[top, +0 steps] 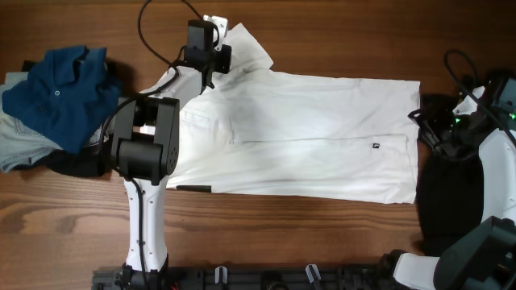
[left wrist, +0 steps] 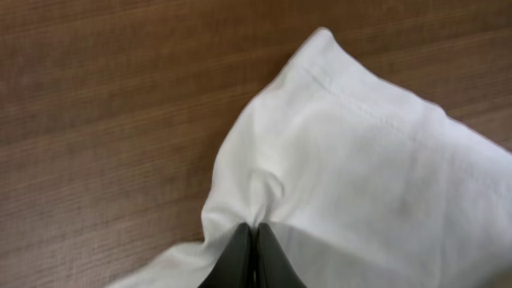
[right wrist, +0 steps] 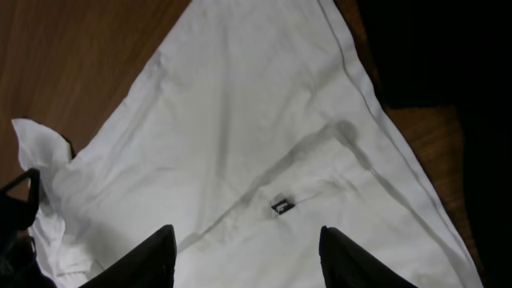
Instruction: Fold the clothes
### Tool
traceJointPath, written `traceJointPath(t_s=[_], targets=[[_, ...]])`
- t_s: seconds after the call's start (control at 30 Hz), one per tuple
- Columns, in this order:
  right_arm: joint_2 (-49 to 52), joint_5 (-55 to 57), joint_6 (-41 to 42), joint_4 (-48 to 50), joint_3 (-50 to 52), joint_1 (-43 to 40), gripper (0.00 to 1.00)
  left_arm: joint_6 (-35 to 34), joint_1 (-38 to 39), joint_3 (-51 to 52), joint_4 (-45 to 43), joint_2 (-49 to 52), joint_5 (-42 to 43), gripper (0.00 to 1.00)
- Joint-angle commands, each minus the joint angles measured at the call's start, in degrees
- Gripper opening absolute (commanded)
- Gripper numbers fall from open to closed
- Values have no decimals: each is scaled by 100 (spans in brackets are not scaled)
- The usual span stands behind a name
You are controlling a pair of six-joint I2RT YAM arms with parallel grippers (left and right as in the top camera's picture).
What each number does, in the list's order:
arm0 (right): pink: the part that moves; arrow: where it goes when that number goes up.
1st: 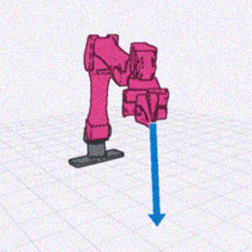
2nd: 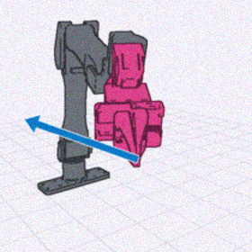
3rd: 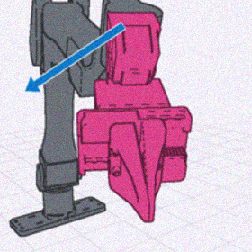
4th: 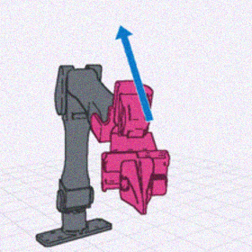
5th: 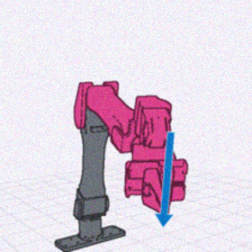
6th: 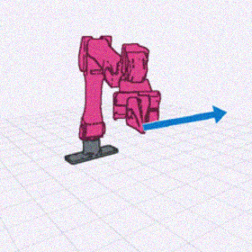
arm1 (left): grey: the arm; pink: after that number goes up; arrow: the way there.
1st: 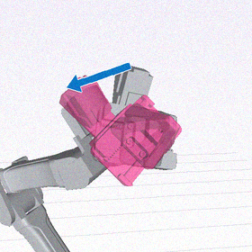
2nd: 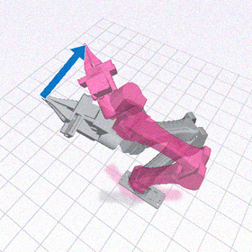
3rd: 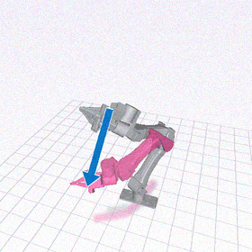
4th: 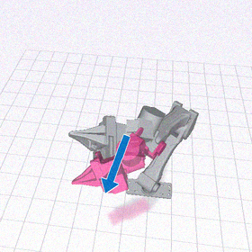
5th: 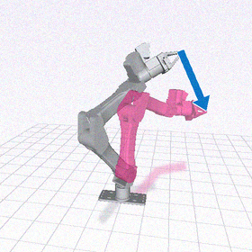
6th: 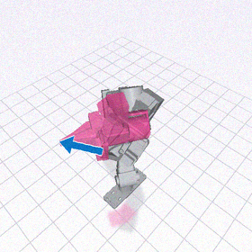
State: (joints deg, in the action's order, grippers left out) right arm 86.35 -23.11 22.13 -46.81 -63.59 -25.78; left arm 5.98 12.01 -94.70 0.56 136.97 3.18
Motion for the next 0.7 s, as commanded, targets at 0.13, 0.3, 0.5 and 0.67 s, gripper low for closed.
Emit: traceJointPath(t_s=[0.13,0.3,0.5,0.67], targets=[[17,299,-509,1106,39,109,55,-85,-155,59,1097,-1207,-522,4],[428,413,-721,2131,44,131,52,-92,-153,59,2057,-1401,-544,4],[1515,557,-710,3182,44,140,52,-713,-153,59,3565,-1620,-538,4],[2446,560,-697,3698,42,146,53,-1099,-138,59,4402,-1880,-540,4]])
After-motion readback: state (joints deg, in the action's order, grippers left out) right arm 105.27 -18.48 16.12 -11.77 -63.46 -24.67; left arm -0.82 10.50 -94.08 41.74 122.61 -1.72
